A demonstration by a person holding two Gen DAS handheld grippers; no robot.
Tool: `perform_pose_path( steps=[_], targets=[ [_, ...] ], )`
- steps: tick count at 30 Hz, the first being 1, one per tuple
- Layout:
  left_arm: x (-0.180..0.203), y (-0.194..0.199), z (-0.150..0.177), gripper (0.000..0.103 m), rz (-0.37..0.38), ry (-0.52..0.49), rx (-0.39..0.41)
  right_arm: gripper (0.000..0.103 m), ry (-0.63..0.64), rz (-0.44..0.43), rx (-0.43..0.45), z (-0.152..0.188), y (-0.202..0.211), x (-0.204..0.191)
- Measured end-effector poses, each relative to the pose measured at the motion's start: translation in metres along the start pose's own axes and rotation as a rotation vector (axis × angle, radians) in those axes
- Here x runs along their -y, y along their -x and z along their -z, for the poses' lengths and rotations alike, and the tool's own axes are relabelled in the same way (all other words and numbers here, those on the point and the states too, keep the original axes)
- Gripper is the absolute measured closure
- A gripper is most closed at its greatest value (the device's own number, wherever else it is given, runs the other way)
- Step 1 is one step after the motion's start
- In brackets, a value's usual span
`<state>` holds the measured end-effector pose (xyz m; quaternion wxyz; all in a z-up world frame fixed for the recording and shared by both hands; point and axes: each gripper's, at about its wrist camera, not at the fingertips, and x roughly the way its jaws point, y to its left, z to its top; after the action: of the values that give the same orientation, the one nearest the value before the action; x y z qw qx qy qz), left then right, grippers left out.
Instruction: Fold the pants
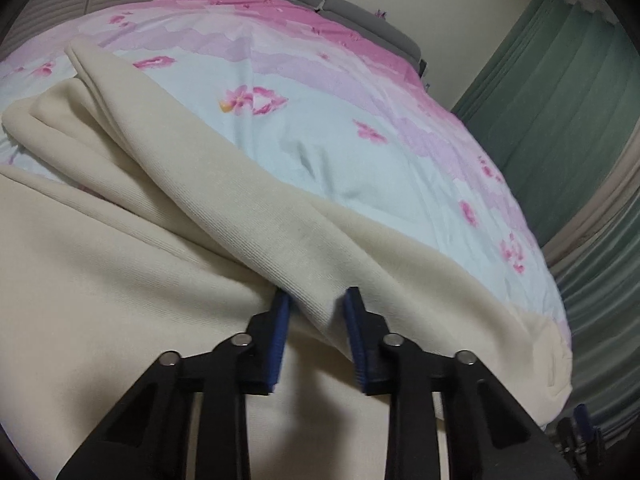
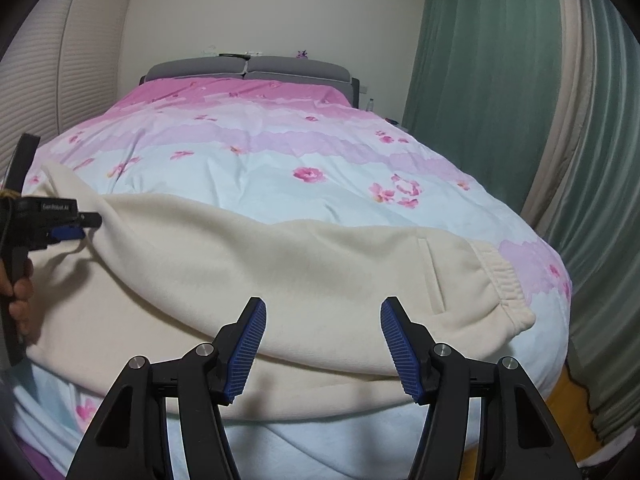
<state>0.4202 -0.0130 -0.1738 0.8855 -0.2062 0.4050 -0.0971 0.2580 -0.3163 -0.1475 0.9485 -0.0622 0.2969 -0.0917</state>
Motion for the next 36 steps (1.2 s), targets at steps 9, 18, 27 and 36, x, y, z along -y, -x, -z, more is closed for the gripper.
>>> perform_pose_path(
  steps=[9,18,27,36],
  targets=[
    [0.005,-0.008,-0.001,0.087,-0.03,-0.013,-0.005,0.043,-0.012,-0.002,0.007,0.0,0.003,0.004],
    [0.005,0.047,0.024,0.098,-0.068,-0.054,0.099,0.043,-0.03,-0.013,0.025,-0.002,0.01,0.011],
    [0.006,0.115,0.1,0.098,-0.131,-0.03,0.139,0.043,-0.058,-0.029,0.033,0.0,0.02,0.022],
    [0.002,0.097,0.107,0.096,-0.15,-0.022,0.102,0.043,-0.043,-0.035,0.016,0.007,0.022,0.023]
  ],
)
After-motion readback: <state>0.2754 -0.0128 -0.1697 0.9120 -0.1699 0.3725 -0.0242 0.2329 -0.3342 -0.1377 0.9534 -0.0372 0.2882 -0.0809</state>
